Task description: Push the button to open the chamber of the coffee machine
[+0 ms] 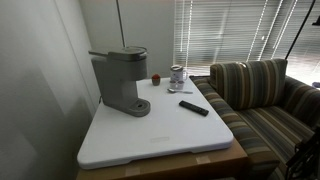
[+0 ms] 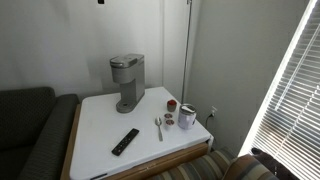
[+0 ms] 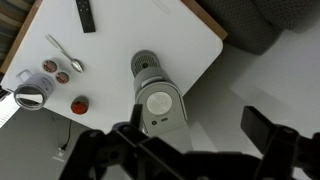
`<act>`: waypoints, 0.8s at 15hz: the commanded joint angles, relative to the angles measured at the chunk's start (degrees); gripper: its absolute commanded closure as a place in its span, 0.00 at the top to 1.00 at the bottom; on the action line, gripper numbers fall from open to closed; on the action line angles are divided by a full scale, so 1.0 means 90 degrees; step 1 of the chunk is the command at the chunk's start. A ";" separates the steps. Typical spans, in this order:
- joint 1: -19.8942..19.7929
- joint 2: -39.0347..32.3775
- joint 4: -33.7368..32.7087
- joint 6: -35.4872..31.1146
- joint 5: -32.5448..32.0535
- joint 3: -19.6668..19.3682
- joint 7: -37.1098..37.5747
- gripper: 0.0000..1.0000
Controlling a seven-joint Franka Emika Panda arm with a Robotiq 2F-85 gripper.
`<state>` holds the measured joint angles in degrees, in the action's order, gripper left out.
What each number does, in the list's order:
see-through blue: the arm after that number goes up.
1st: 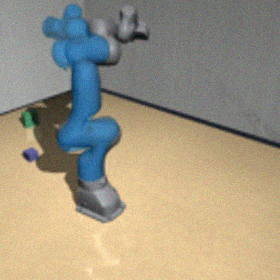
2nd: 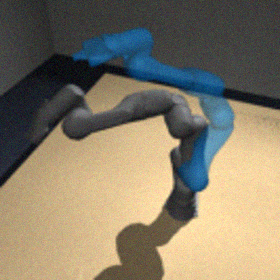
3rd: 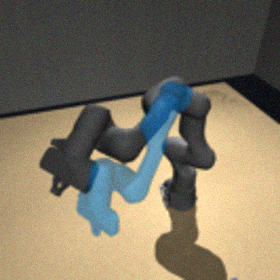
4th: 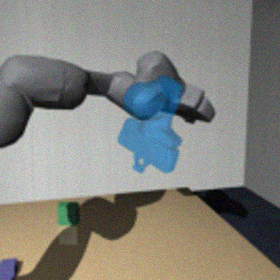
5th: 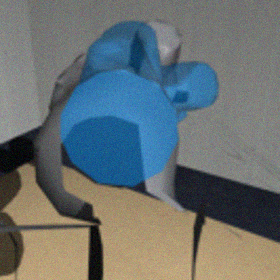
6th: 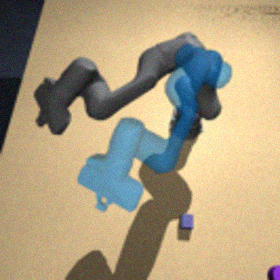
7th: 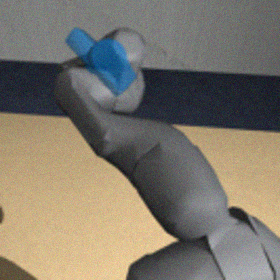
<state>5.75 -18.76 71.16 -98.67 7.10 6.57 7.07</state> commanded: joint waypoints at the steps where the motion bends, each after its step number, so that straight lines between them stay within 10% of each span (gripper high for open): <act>1: 0.0000 -0.0047 -0.0065 0.0025 -0.0002 -0.0003 0.0000 1.00; 12: 0.0359 -0.1674 -0.2402 0.1052 -0.1062 -0.0100 -0.0847 1.00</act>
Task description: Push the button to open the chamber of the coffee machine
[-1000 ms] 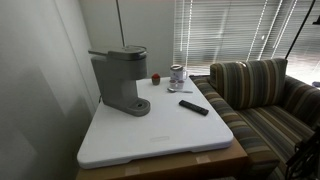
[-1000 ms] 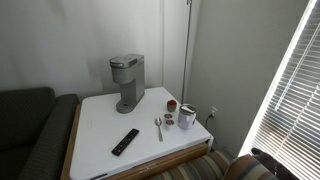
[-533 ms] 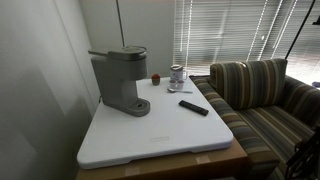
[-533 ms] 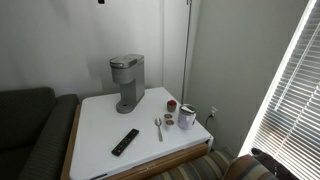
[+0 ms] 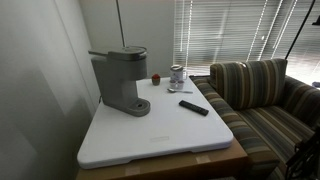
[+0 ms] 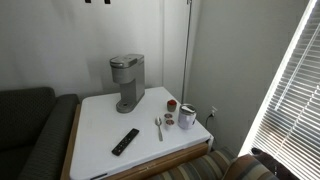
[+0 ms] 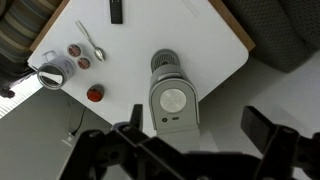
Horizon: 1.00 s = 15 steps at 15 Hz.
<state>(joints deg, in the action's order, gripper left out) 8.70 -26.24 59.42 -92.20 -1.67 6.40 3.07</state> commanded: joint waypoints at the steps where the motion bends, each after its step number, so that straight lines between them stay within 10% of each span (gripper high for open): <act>1: 0.0030 -0.1073 -0.1346 0.0340 -0.0075 -0.0089 -0.0517 1.00; 13: 0.0354 -0.2920 -0.3260 0.0443 -0.0094 -0.0084 -0.0795 1.00; 14: 0.0358 -0.2991 -0.3308 0.0410 -0.0070 -0.0085 -0.0743 0.75; 15: 0.0351 -0.3062 -0.3347 0.0402 -0.0067 -0.0092 -0.0737 0.74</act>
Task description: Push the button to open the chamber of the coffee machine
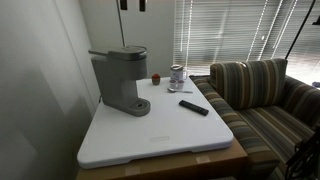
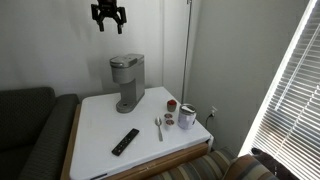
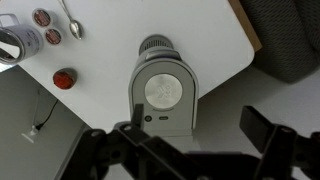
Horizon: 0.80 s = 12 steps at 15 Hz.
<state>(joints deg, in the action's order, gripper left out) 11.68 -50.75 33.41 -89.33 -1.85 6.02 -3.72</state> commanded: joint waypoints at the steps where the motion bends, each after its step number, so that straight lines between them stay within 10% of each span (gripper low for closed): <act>1: -0.0008 -0.0395 -0.0485 0.0099 -0.0018 -0.0044 0.0060 0.68; 5: -0.0033 -0.0330 -0.0221 0.0016 0.0000 -0.0003 0.0103 0.40; 6: -0.0038 -0.0356 -0.0223 0.0010 0.0000 -0.0004 0.0104 0.57; 10: -0.0007 -0.0362 -0.0224 0.0003 0.0001 -0.0003 0.0105 0.40; 11: 0.0002 -0.0345 -0.0217 -0.0035 -0.0028 -0.0013 0.0055 0.15; 12: -0.0006 -0.0367 -0.0231 -0.0068 -0.0015 -0.0014 0.0088 0.13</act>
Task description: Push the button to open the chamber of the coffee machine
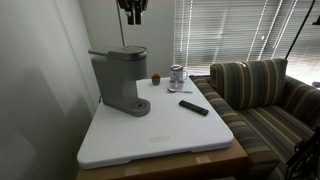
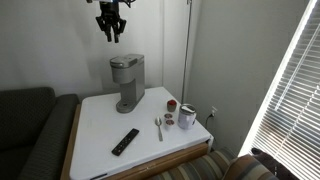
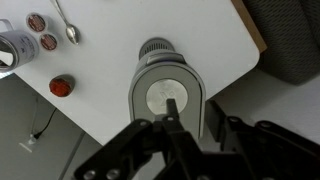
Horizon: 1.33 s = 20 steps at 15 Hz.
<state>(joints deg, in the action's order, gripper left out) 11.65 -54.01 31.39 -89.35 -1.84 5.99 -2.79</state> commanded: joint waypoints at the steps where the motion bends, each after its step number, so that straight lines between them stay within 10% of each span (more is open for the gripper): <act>1: -0.0016 -0.0053 -0.0033 -0.0109 -0.0001 0.0001 -0.0046 0.06; 20: -0.0056 -0.0771 -0.0192 -0.0899 -0.0002 -0.0014 0.0011 0.00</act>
<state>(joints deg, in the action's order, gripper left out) 11.39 -59.82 31.02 -97.26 -1.83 5.98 -2.49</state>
